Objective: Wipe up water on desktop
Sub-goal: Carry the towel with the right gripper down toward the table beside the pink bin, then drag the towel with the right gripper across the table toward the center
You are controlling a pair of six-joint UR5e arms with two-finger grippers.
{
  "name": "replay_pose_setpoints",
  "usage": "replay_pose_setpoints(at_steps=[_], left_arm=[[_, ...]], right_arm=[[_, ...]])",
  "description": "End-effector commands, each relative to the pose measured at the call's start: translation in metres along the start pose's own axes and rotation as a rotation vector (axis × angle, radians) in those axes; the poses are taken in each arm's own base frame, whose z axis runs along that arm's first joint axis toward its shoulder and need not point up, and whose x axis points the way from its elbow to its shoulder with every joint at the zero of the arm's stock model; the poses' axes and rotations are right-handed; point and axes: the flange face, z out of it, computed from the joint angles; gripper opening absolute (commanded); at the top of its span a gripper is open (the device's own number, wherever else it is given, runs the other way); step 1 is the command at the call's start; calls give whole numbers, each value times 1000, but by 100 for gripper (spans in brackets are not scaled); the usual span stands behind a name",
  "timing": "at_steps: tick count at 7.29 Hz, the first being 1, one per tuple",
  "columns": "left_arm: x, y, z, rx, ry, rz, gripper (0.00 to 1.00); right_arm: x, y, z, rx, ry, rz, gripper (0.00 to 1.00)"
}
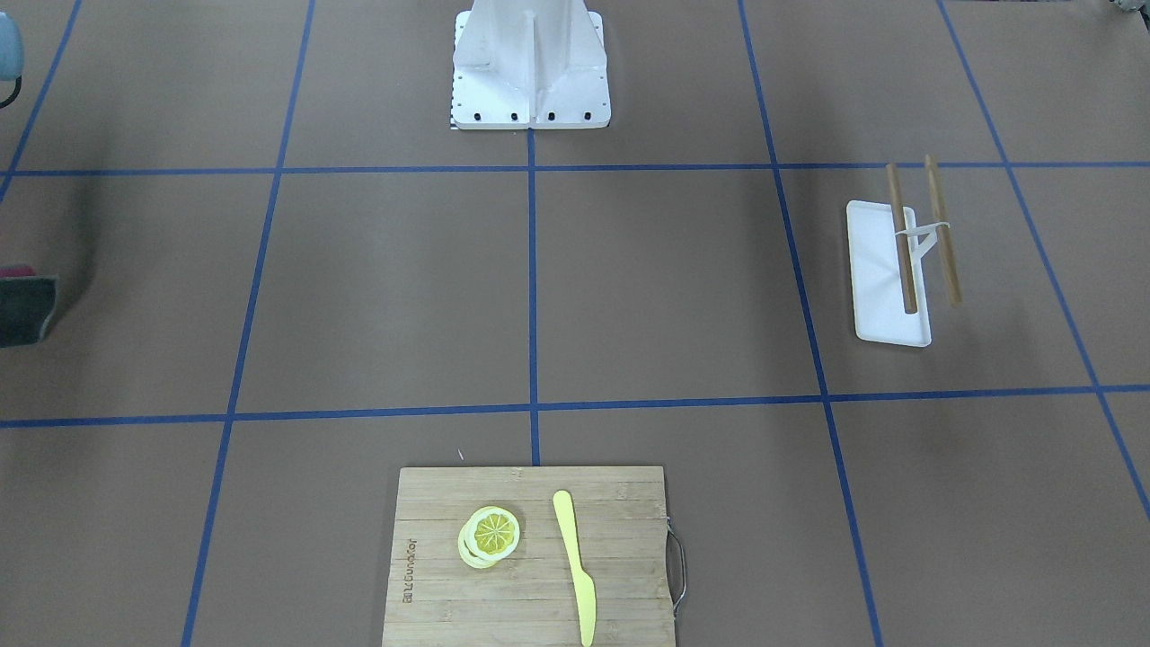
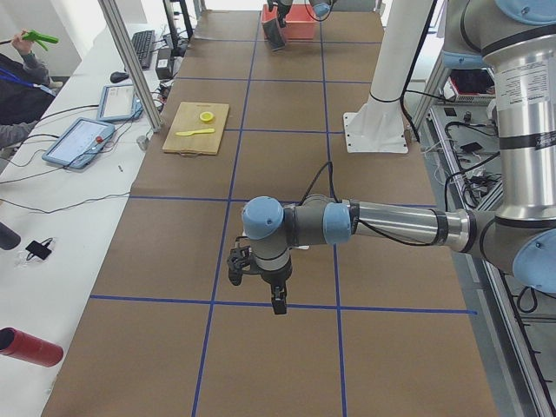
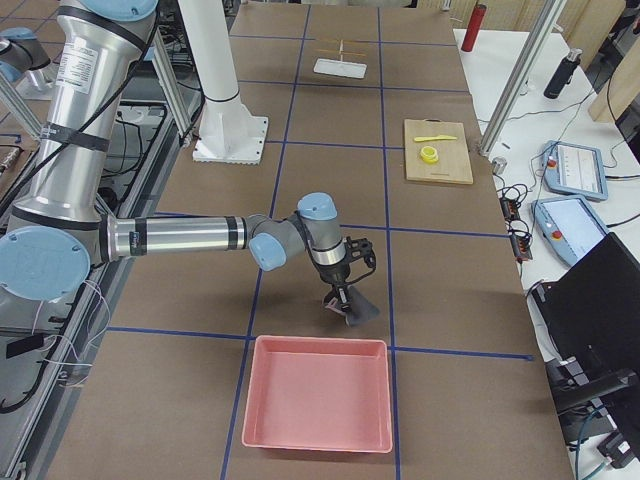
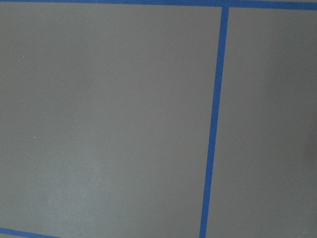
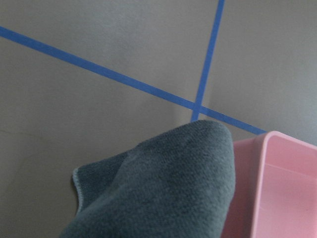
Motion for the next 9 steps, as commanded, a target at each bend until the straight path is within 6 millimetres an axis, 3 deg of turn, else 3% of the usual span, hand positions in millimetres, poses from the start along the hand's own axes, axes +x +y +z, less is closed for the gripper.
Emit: replay_pose_setpoints(at_steps=[1,2,4,5,6,7,8,9], left_arm=[[-2,2,2,-3,0,-4,99],[-3,4,3,-6,-1,-6,99],[-3,3,3,-6,-3,-5,99],[-3,4,3,-6,-3,-6,99],[-3,3,3,-8,-3,-6,99],[-3,3,3,-6,-3,-5,99],[-3,3,3,-6,-3,-5,99],[-2,3,3,-7,-3,-5,99]], right_arm=[[-73,-46,10,32,-58,-2,0],[-132,-69,13,41,-112,39,0],[-236,-106,-14,80,-237,133,0],[-304,-125,-41,76,-302,196,0],[-381,-150,-83,68,-349,247,0],[-448,-160,-121,55,-360,299,0],[-470,-166,-151,59,-381,339,0],[-468,-155,-153,56,-377,332,0]])
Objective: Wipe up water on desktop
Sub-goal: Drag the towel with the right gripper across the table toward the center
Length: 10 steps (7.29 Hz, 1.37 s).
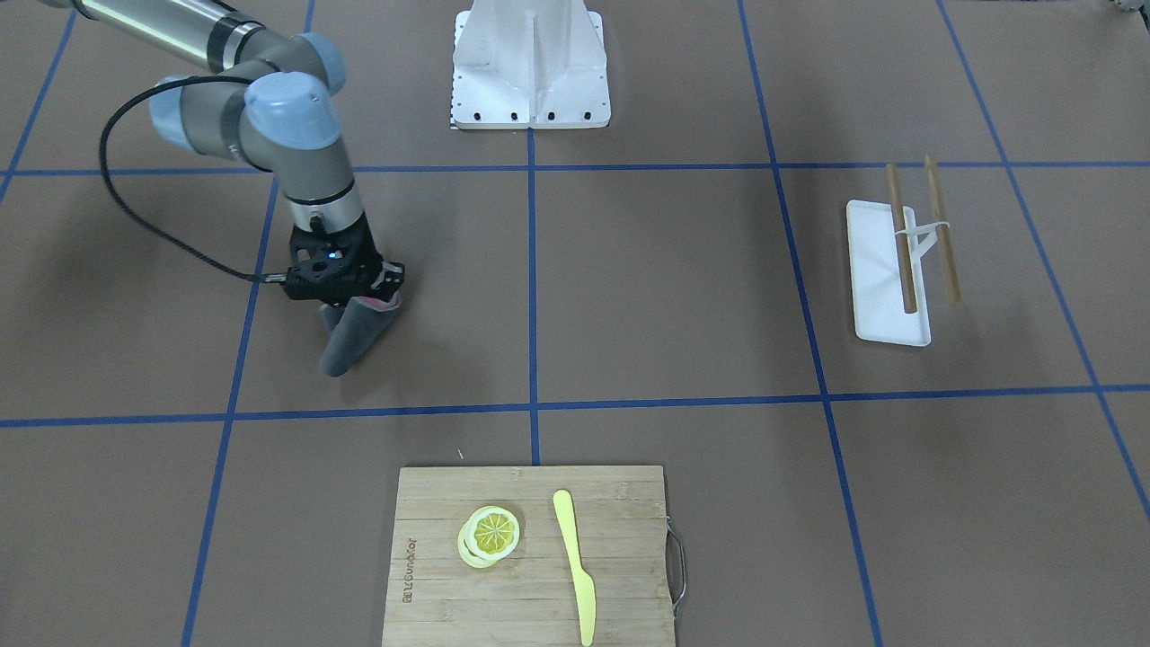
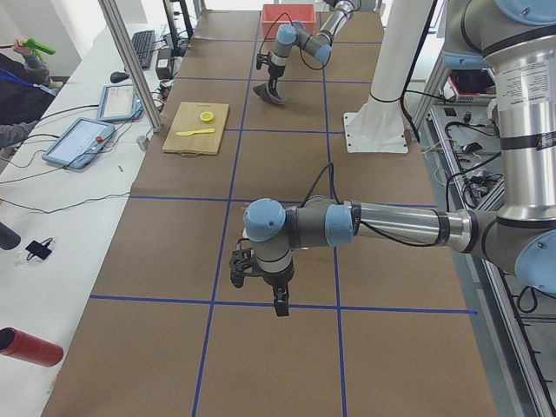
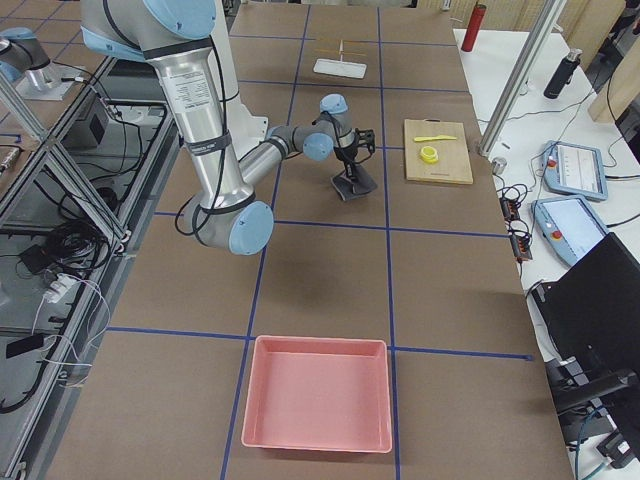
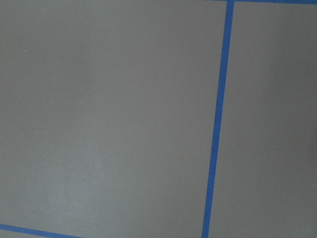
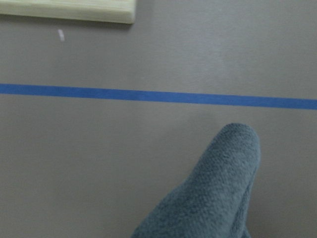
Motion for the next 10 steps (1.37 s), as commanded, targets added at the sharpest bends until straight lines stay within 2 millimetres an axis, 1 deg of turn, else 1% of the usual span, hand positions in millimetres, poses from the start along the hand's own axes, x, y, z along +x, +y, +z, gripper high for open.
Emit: replay_pose_setpoints(at_steps=[1,2,3,4,5,6,7,8,9,10], left_arm=[[1,0,0,2,0,2,99],[1,0,0,2,1,2,99],[2,0,-1,3,1,3,99],[2,0,-1,3,1,3,99],[2,0,-1,3,1,3,99],[2,0,-1,3,1,3,99],[2,0,-1,3,1,3,99],[2,0,-1,4,1,3,99],[2,0,-1,3,1,4,99],[2,0,-2,4,3,5,99]], right_arm=[[1,17,-4,-6,26,18,0],[40,31,2,-24,66,9,0],[89,50,-5,-42,95,-36,0],[136,65,-26,-52,121,-96,0],[188,78,-30,-75,182,-138,0],[247,89,-29,-75,206,-187,0],[317,100,-33,-74,217,-226,0],[381,106,-36,-101,257,-255,0],[439,109,-28,-125,314,-285,0],[486,111,-17,-119,338,-309,0]])
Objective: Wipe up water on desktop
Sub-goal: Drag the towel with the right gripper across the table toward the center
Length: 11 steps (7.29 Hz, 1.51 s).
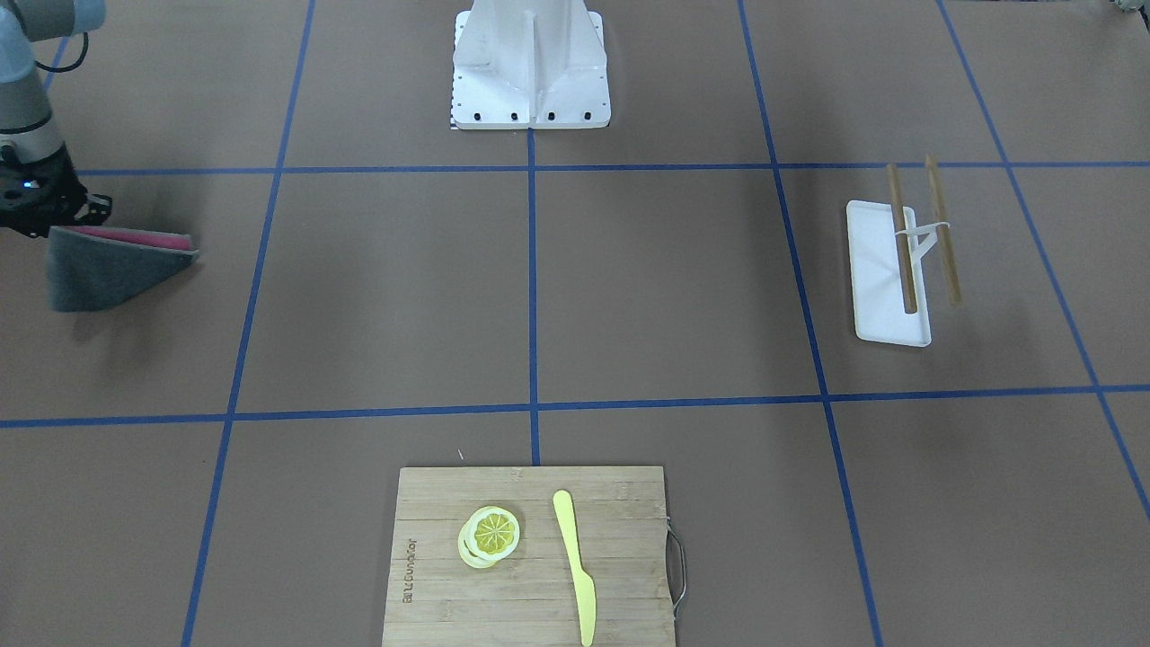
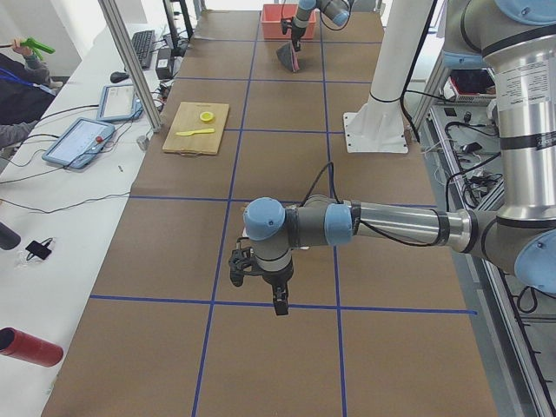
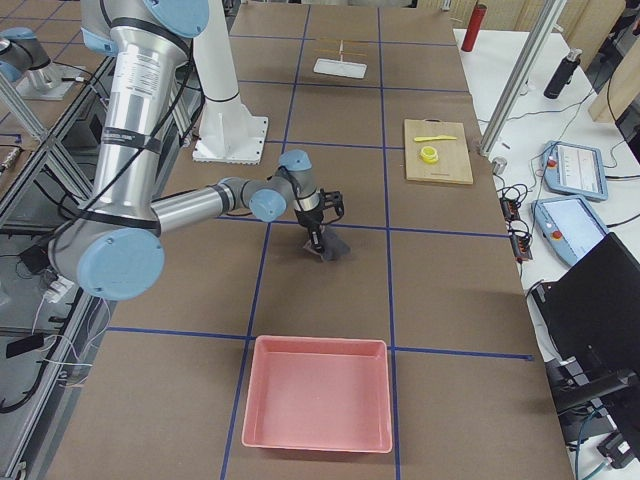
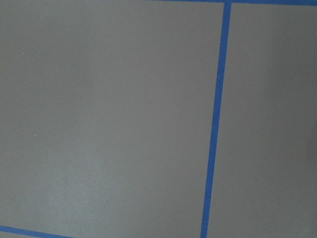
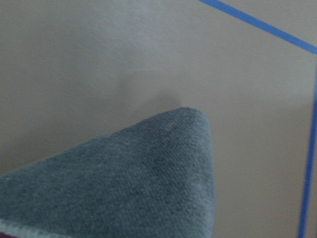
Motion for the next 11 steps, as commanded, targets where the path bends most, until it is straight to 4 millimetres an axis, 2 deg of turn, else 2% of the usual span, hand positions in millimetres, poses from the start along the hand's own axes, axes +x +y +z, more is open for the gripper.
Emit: replay_pose_setpoints(at_steps=[1,3,4,5,6,7,8,10,11], left_arm=[[0,0,0,1,0,0,99],[0,0,0,1,0,0,99],[0,0,0,1,0,0,98],[0,1,-1,2,0,0,99],[0,1,-1,2,1,0,99],[0,1,-1,2,0,0,99],[0,1,-1,2,1,0,99],[0,0,0,1,0,0,99],[0,-1,0,1,0,0,99]], right_arm=[[63,16,29,24,26,-26,0],[31,-19,19,58,-55,-1,0],[6,-46,12,89,-107,65,0],[-24,-65,3,98,-175,121,0],[-70,-87,-6,110,-245,151,0],[-133,-104,-16,106,-313,213,0],[-197,-120,-37,111,-335,237,0],[-334,-136,-113,69,-316,318,0],[-371,-133,-142,45,-280,338,0]])
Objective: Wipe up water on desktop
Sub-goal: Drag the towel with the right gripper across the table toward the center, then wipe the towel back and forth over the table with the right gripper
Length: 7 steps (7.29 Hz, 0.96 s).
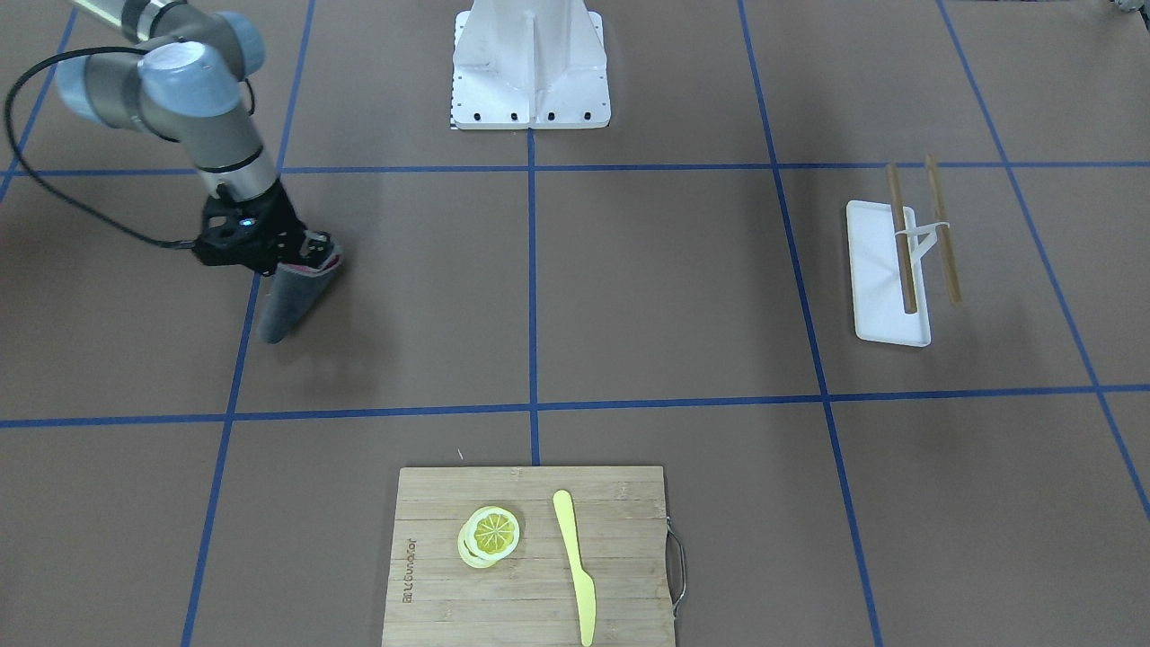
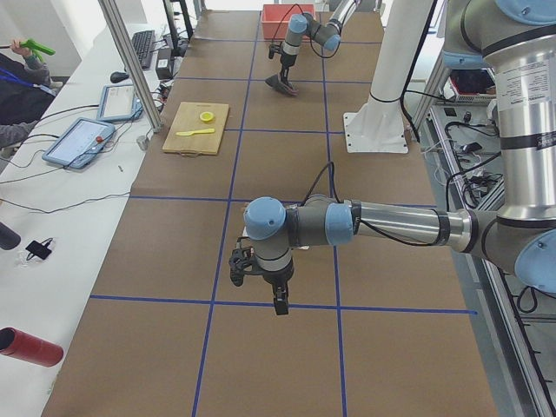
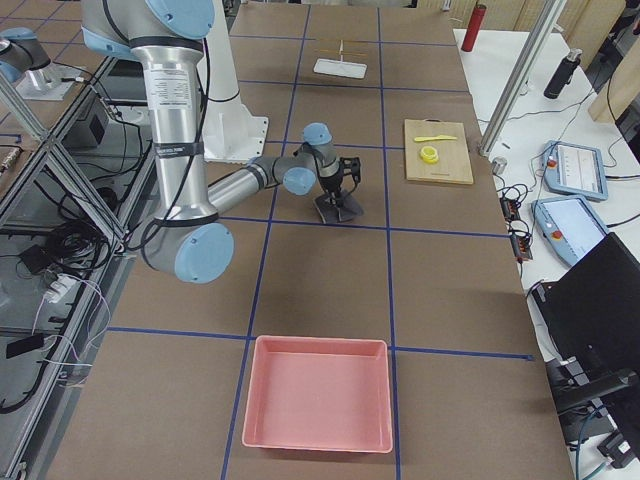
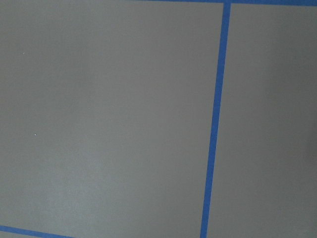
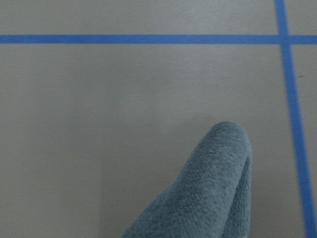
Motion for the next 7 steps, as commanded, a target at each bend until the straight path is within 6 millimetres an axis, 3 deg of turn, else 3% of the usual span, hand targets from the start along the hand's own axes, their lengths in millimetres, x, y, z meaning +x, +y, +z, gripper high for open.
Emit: replay_pose_setpoints(at_steps=[1,2,3,4,7], left_arm=[[0,-2,1,-1,0,1,99],[1,-2,1,0,1,2,99],[1,-2,1,0,1,2,99],[0,-2,2,-4,1,2,99],[0,-2,2,-4,1,2,99]], right_arm=[[-64,27,-41,-9,52,29,0],[-40,33,-38,-18,83,19,0],[1,44,-28,-38,137,-4,0],[42,57,-38,-55,172,-92,0],[204,92,-41,-65,210,-207,0]])
